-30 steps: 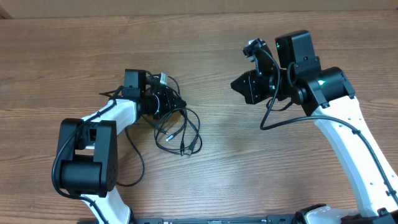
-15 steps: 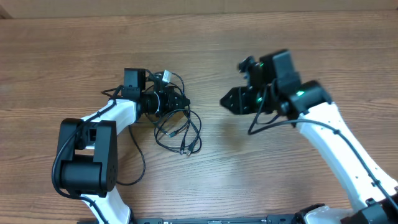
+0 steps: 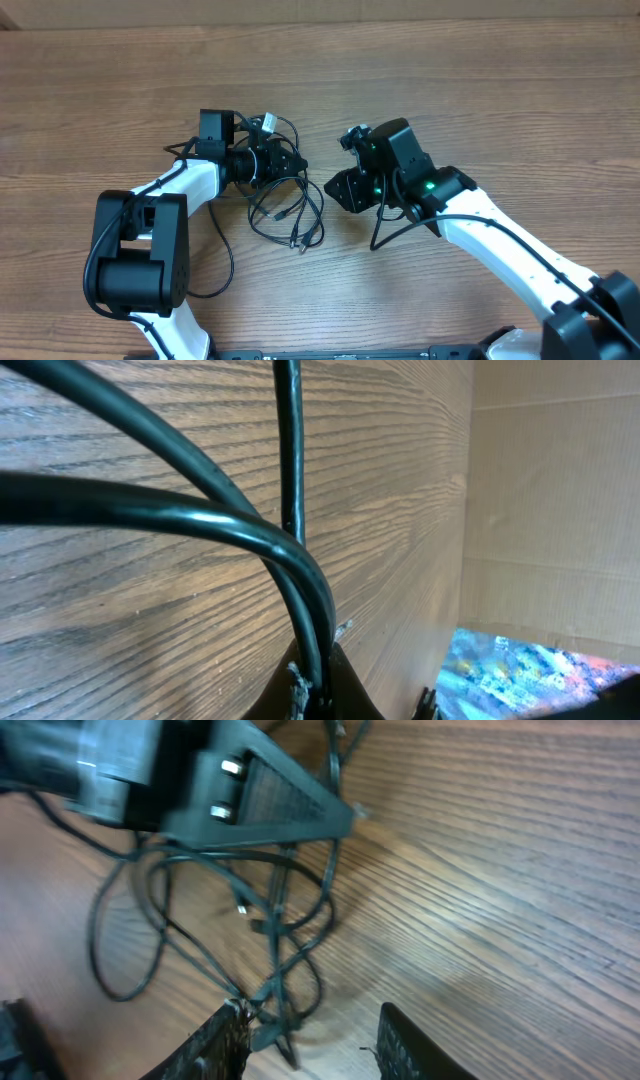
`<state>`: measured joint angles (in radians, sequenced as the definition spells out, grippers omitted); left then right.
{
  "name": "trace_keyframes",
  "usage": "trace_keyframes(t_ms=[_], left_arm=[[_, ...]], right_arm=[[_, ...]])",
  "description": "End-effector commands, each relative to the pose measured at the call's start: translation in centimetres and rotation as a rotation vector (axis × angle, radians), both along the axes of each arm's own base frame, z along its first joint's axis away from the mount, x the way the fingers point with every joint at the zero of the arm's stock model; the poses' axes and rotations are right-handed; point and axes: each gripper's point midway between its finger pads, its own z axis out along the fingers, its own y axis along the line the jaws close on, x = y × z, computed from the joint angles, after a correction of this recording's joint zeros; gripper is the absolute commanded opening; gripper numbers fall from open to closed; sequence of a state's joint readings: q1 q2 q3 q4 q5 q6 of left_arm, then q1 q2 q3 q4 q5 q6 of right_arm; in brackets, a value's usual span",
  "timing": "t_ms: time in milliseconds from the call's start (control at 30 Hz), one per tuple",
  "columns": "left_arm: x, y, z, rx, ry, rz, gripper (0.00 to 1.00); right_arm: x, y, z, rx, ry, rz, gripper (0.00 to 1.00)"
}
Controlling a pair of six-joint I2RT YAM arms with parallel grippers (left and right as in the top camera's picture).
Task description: Untangle cables
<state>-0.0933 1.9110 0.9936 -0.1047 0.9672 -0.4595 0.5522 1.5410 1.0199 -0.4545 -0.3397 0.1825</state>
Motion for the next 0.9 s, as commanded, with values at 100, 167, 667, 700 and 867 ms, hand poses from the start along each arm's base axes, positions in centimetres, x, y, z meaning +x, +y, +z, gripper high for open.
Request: trace_keyframes(t_ms=[100, 167, 667, 700, 867], left_arm=[[0.0, -0.1, 1.3, -0.021, -0.055, -0.026, 0.04], [-0.1, -0.1, 1.4, -0.025, -0.055, -0.029, 0.04], [-0.1, -0.1, 1.4, -0.026, -0.055, -0.03, 0.04], [-0.1, -0.1, 1.4, -0.026, -0.055, -0.03, 0.04], [-0.2, -0.3, 1.6, -0.043, -0.052, -0.038, 0.04]], right_arm=[[1.0, 0.3, -1.8, -0.028, -0.013, -0.008, 0.4], [1.2, 0.6, -2.1, -0.021, -0.015, -0.003, 0.39], [-0.4, 3.9, -2.6, -0.021, -0.068, 0.124, 0.35], [-0.3, 3.9, -2.5, -0.019, -0.071, 0.123, 0.35], [0.7, 3.4, -2.7, -0.058, -0.109, 0.082, 0.36]])
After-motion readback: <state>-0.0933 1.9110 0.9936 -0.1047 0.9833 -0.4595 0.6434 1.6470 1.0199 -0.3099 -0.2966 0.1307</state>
